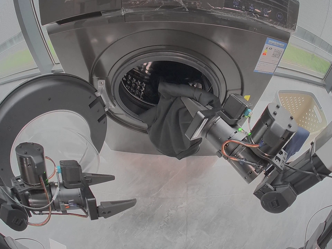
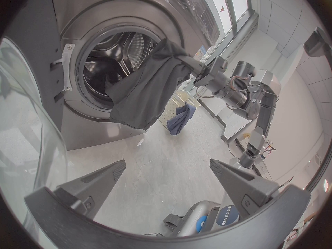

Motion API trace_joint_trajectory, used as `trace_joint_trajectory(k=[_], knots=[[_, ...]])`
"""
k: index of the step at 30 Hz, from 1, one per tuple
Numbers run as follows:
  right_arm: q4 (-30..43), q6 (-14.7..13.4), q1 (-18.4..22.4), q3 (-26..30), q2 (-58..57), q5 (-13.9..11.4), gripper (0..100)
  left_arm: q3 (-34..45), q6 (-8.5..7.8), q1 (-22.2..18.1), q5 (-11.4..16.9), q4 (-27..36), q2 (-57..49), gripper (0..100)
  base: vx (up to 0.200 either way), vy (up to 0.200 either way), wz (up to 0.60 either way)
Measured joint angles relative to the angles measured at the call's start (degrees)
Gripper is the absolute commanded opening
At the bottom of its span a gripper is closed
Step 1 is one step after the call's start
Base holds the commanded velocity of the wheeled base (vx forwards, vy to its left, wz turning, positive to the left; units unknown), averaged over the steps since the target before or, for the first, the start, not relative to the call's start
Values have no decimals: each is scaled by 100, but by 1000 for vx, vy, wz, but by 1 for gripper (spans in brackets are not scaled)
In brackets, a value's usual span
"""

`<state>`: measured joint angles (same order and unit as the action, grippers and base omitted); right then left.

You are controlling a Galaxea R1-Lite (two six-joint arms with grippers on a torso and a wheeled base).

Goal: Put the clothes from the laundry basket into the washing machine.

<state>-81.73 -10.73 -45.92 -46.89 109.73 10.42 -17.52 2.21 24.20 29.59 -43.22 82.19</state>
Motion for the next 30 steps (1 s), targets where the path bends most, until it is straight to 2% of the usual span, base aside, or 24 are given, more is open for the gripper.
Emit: trace_joint_trajectory(k=[7,12,20,24,30], knots=[[-11,-5,-82,55,-74,17,0,-188,146,116,-88,-591,772,100,0,0,0],[-4,-2,-145,74,-144,13,0,-450,414,157,-121,-811,1293,100,0,0,0],[-9,0,-258,161,-226,17,0,-786,558,212,-127,-1198,1977,100,0,0,0],[-13,-2,-295,182,-249,17,0,-1023,808,234,-129,-1576,2324,100,0,0,0],[-61,-13,-358,188,-256,16,0,-1186,967,317,-132,-2242,2787,100,0,0,0]])
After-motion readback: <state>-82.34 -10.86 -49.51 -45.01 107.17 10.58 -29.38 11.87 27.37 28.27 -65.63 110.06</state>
